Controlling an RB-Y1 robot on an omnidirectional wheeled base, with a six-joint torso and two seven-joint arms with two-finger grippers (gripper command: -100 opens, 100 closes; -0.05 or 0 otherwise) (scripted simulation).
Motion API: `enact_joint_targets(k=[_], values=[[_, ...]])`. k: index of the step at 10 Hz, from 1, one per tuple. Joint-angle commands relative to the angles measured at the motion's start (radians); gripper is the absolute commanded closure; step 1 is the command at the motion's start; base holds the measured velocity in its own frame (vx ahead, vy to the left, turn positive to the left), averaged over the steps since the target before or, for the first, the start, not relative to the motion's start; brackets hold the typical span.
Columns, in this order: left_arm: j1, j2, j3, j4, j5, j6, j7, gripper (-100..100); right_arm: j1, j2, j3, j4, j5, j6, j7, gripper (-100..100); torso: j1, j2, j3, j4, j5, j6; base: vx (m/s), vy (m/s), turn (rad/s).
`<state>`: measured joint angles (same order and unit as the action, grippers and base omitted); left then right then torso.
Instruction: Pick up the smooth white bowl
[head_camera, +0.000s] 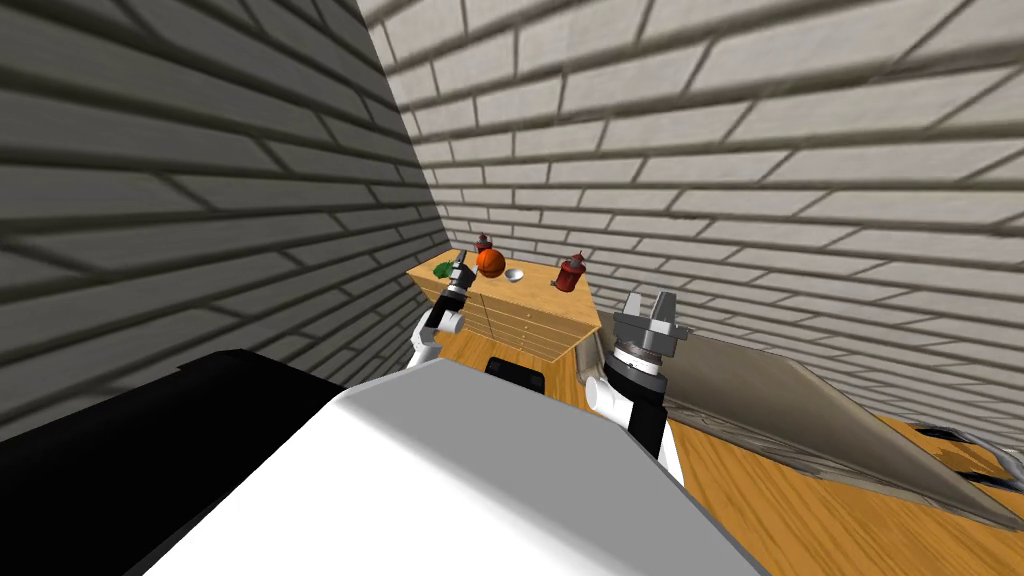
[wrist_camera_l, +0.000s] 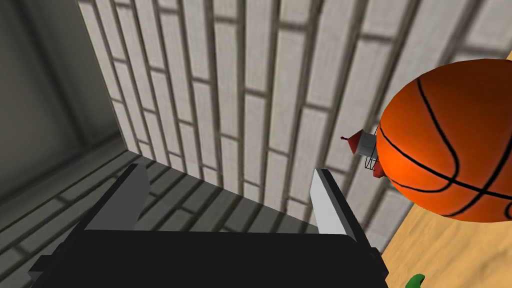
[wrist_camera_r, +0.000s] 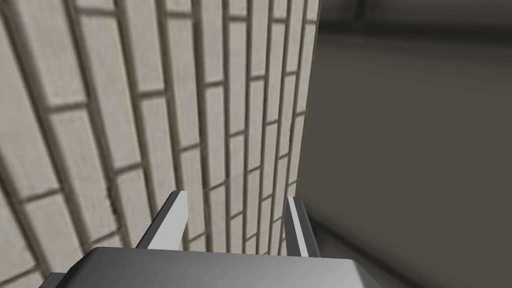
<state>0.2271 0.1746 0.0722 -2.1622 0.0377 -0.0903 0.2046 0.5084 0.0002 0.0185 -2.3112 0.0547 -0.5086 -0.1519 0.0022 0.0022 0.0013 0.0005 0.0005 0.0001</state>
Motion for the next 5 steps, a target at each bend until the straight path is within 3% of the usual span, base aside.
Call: enact_joint_targets(k=[1,2,4,5], values=[[-0.016,0.004,0.005,0.004,0.003,0.046,0.009,-100,0.000,0.000,0.000,0.000,0.000,0.000,0.000,0,0.000,0.000,0.000,0.000,0.000,0.000,-0.054,0.032,-0.096],[-0.054,0.007,0.013,0.017,0.005,0.075,0.024,-100,0.000,0.000,0.000,0.000,0.000,0.000,0.000,0,0.000,0.000,0.000,0.000,0.000,0.000,-0.068,0.045,-0.146],[-0.054,0.007,0.013,0.017,0.005,0.110,0.024,-100,0.000,0.000,0.000,0.000,0.000,0.000,0.000,0,0.001,0.001,0.001,0.000,0.000,0.000,-0.044,0.027,-0.045],[-0.092,0.008,0.022,0.030,0.007,0.147,0.038,-100,0.000,0.000,0.000,0.000,0.000,0.000,0.000,0,0.000,-0.001,0.000,0.000,0.000,-0.001,-0.042,0.027,-0.158]])
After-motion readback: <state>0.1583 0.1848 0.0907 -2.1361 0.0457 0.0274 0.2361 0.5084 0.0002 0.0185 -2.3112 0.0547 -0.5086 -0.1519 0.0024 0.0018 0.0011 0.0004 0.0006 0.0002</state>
